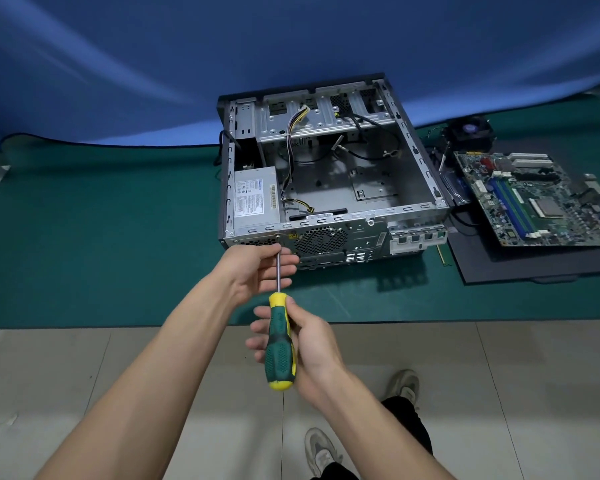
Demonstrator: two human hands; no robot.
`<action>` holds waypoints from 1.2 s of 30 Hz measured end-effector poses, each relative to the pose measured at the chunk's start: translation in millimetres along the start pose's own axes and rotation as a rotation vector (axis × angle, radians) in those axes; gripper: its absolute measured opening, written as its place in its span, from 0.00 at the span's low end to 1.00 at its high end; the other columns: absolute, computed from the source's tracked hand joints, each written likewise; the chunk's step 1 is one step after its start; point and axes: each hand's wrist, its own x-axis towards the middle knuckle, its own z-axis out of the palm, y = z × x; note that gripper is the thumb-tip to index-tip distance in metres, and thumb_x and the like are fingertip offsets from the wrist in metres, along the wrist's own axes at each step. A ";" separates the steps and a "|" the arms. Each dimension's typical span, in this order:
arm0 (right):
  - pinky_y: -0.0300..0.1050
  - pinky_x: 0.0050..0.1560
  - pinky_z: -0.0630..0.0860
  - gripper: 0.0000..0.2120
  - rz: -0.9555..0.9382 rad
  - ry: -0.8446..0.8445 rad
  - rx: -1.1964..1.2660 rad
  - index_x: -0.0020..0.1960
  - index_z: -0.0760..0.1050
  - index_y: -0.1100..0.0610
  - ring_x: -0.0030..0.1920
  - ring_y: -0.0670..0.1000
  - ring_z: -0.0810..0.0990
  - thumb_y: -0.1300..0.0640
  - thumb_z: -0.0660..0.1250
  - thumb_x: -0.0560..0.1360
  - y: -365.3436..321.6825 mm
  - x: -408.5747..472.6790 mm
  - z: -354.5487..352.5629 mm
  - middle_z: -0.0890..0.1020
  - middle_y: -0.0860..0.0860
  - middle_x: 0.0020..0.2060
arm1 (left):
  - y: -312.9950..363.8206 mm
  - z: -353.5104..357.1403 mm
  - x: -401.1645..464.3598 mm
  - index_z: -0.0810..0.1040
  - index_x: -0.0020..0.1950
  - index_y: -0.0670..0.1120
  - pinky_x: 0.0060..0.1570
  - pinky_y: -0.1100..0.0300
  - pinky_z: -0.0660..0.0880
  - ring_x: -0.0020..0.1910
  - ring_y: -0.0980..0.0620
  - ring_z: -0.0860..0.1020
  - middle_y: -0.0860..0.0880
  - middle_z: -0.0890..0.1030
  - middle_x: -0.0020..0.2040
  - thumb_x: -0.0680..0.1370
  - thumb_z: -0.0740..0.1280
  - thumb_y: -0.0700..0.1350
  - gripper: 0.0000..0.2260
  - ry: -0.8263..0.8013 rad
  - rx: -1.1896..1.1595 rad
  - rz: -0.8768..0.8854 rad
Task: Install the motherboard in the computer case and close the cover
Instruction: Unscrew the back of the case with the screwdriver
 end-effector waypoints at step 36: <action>0.38 0.27 0.72 0.23 0.079 -0.073 0.097 0.49 0.78 0.60 0.28 0.49 0.78 0.40 0.61 0.76 8.8 9.1 -9.7 0.81 0.52 0.34 | 4.7 -8.0 -6.4 0.78 0.45 0.35 0.27 0.60 0.79 0.27 0.50 0.81 0.44 0.83 0.31 0.78 0.65 0.41 0.08 -0.048 0.407 0.057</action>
